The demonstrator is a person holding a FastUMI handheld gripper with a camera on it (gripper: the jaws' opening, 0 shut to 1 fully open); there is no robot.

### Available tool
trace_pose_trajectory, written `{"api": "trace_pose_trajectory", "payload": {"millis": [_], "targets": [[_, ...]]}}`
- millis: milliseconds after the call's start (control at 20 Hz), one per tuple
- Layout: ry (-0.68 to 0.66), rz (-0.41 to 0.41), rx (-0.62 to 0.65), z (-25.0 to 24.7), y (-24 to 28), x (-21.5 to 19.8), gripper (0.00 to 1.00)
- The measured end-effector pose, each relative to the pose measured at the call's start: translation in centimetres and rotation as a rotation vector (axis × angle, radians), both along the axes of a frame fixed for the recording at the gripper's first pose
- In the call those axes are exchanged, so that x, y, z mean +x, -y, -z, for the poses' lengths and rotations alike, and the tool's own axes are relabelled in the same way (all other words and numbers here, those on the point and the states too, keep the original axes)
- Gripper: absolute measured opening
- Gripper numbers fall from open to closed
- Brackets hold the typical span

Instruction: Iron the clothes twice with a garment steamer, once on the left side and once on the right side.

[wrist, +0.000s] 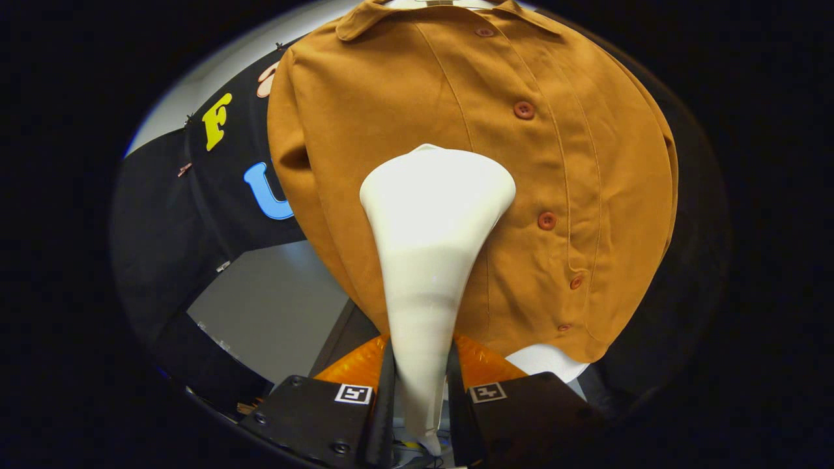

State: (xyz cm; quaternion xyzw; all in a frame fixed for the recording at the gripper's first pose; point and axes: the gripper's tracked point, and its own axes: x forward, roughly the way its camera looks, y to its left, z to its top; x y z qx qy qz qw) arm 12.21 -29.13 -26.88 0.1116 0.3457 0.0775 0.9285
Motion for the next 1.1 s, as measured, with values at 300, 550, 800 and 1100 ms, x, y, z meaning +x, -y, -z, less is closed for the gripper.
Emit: {"api": "trace_pose_trajectory", "payload": {"millis": [300, 550, 800, 1100], "targets": [[-0.093, 0.011, 0.014, 3.7, -0.1, -2.6, 0.39], [-0.045, 0.023, 0.015, 0.3, 0.5, -4.7, 0.39], [0.101, 0.072, -0.05, -7.0, 3.9, -4.7, 0.39], [0.252, 0.13, -0.107, -14.0, 9.4, -3.5, 0.39]]}}
